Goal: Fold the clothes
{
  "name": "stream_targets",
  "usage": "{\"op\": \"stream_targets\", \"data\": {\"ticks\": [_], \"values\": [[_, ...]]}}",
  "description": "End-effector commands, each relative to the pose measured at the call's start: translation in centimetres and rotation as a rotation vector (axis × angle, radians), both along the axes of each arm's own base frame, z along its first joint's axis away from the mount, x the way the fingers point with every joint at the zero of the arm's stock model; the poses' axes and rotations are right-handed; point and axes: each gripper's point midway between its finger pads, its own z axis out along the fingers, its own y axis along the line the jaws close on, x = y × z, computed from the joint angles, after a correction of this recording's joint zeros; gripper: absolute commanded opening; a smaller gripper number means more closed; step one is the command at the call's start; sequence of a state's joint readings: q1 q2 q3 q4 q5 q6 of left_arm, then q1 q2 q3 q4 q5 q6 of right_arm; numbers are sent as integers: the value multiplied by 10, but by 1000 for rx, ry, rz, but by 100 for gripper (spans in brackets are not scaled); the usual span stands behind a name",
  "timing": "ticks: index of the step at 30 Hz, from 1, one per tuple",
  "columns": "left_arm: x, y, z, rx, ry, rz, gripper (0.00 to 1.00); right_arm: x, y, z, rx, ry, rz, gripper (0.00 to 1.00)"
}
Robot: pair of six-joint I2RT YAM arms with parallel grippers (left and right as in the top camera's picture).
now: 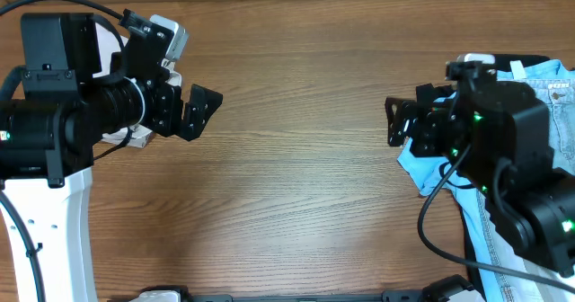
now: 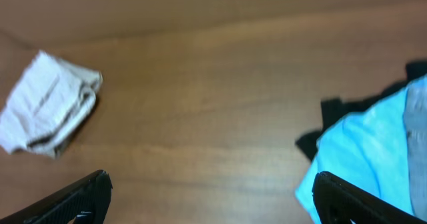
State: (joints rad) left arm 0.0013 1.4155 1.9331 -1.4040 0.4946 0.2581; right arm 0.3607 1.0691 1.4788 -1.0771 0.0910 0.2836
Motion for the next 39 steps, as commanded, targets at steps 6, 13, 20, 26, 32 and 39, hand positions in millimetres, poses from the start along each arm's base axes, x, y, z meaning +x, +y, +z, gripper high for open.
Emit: {"op": "stream_targets", "data": {"ticks": [6,13,20,26,32,39], "values": [[2,-4,-2,-15,11,-14,100,-19,-58,47,7,-256,-202,100],[2,-4,-2,-15,11,-14,100,-34,-85,-5,50,-338,-258,100],[2,-4,-2,-15,11,-14,100,-46,-64,-78,76,-437,-91,100],[2,-4,-2,-15,11,-14,100,-52,-53,-125,56,-558,-6,100],[2,-4,-2,-15,11,-14,100,-47,-52,-160,56,-584,-6,100],[2,-4,-2,-15,11,-14,100,-38,-53,-181,56,-618,-5,100]]}}
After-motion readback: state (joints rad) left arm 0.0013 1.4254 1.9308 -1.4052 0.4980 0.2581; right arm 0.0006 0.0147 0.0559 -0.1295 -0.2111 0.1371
